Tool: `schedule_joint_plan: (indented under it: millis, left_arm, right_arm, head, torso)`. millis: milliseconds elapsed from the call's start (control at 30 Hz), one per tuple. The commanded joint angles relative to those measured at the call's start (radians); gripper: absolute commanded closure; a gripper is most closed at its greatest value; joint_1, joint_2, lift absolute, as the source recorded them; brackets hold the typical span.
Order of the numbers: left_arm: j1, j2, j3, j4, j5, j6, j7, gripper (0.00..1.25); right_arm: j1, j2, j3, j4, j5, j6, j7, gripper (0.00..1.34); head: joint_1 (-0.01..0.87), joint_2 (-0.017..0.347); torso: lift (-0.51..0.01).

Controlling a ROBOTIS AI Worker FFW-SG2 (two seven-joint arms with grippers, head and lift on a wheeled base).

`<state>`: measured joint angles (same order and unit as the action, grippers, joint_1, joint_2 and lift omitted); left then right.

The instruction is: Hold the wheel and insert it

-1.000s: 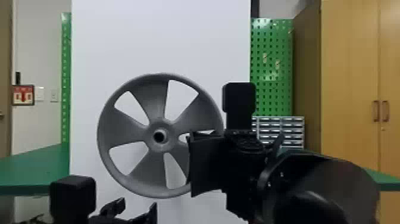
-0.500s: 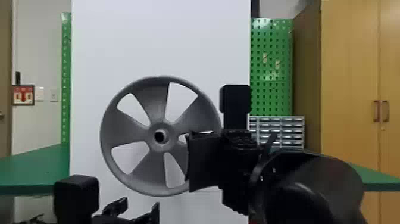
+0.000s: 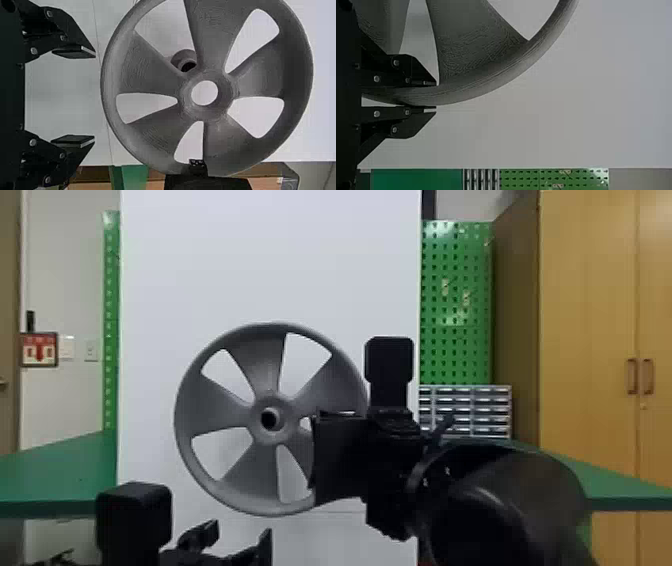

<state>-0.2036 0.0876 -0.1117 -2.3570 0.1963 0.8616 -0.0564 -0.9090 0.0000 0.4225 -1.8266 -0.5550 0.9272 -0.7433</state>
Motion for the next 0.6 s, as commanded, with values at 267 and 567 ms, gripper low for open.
schedule_joint_plan:
  millis: [267, 567]
  left_arm:
    - [-0.005, 0.001, -0.005, 0.002, -0.008, -0.007, 0.0, 0.49]
    - [-0.01, 0.001, -0.009, 0.002, -0.008, -0.007, 0.001, 0.49]
  right_arm:
    - [-0.001, 0.001, -0.007, 0.039, 0.035, -0.038, 0.058, 1.3]
    - [-0.014, 0.001, 0.019, 0.096, 0.067, -0.093, 0.098, 1.3]
  head:
    - [0.0, 0.021]
    - [0.0, 0.021]
  torso:
    - [-0.489]
    - [-0.489]
